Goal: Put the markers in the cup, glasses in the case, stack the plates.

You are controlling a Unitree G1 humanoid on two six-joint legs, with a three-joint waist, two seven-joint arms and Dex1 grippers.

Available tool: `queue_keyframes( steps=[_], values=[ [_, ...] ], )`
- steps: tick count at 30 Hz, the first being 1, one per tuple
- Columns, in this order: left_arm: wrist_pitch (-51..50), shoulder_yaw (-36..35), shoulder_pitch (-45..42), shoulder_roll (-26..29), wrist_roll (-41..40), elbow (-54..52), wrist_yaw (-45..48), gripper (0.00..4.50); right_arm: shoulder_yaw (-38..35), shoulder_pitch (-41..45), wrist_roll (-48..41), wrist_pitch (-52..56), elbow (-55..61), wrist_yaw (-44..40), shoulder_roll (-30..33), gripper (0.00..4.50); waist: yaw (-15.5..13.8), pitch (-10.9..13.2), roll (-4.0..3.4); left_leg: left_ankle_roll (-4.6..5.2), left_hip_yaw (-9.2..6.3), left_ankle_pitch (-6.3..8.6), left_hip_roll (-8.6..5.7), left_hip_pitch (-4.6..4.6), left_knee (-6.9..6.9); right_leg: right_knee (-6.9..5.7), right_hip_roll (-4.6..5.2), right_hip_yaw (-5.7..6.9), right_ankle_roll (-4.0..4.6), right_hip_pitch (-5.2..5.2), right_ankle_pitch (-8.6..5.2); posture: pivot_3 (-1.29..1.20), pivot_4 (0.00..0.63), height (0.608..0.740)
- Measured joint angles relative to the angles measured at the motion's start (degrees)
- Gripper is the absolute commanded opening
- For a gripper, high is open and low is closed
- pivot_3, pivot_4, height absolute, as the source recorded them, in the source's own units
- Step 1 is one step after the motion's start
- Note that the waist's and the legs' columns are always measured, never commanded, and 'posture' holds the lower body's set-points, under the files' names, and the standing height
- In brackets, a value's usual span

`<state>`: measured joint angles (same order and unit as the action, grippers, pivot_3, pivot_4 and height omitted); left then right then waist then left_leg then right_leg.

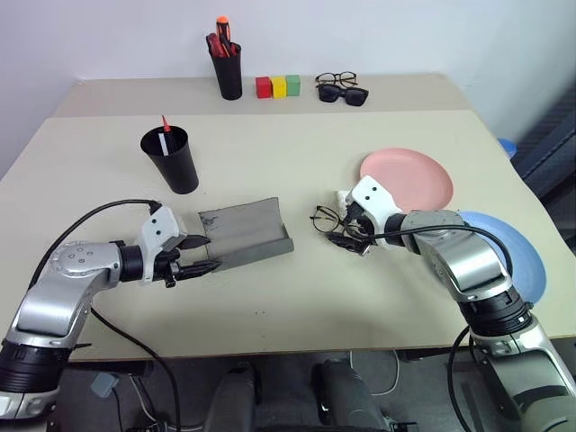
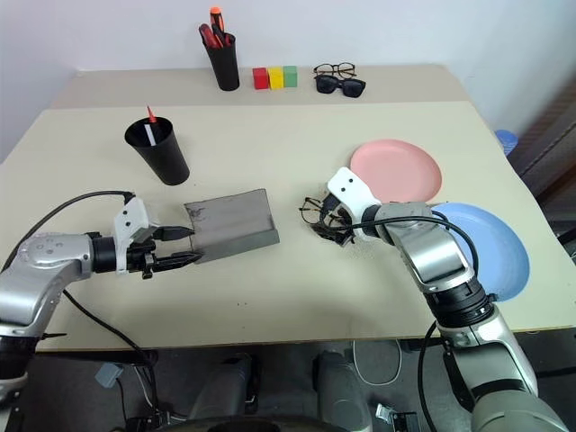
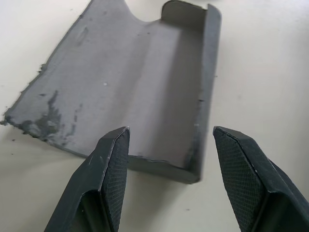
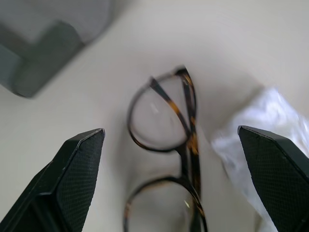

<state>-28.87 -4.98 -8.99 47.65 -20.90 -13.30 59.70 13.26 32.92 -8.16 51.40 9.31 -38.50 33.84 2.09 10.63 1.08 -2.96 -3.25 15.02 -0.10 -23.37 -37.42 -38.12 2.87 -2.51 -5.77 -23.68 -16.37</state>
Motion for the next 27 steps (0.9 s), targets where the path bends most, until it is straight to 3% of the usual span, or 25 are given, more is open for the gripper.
queue_keyframes(
  steps=[3, 6, 13, 21, 27],
  values=[
    [-1.06, -1.01, 1.89, 0.0, -0.8, -1.75, -1.37, 2.78, 0.02, 0.05, 0.7, 0.56, -0.49, 0.01, 0.57, 4.5, 0.09, 0.0, 0.0, 0.0, -0.01, 0.0, 0.0, 0.0, 0.0, 0.0, -0.01, 0.0, 0.0, 0.0, 0.0, 0.0, 0.15, 0.74],
    [-2.2, -1.71, 2.94, 0.0, -1.77, -3.57, -2.44, 2.85, 0.02, 0.05, 1.07, 0.66, -0.54, 0.0, 0.72, 3.65, 0.14, 0.0, 0.0, 0.0, 0.0, 0.0, 0.0, 0.0, 0.0, 0.0, -0.01, 0.0, 0.0, 0.0, 0.0, 0.0, 0.15, 0.74],
    [-3.35, -2.06, 4.37, 0.01, -3.55, -6.17, -2.6, 2.85, 0.02, 0.16, 1.25, 0.69, -0.54, 0.07, 0.77, 0.11, 0.18, 0.0, 0.0, 0.0, 0.0, 0.0, 0.0, 0.01, 0.01, 0.0, -0.01, 0.0, 0.0, 0.0, 0.0, 0.0, 0.15, 0.74],
    [-3.32, -2.06, 4.38, -0.05, -3.62, -6.72, -2.87, 2.85, 0.02, 0.58, 1.63, 0.71, -0.5, 0.41, 0.86, 0.03, 0.2, 0.0, 0.0, 0.0, 0.0, 0.0, 0.0, 0.02, 0.01, 0.0, -0.02, 0.0, 0.0, 0.01, 0.0, 0.0, 0.15, 0.74],
    [1.73, -3.82, 3.87, -3.35, -3.0, -4.2, -6.33, 2.85, 1.87, 0.96, 2.89, -1.66, 2.16, -1.19, 2.92, 0.03, 0.14, 0.0, 0.0, 0.0, -0.01, 0.0, 0.0, 0.01, 0.01, 0.0, -0.02, 0.01, 0.0, 0.0, 0.0, 0.0, 0.15, 0.74]
  ],
)
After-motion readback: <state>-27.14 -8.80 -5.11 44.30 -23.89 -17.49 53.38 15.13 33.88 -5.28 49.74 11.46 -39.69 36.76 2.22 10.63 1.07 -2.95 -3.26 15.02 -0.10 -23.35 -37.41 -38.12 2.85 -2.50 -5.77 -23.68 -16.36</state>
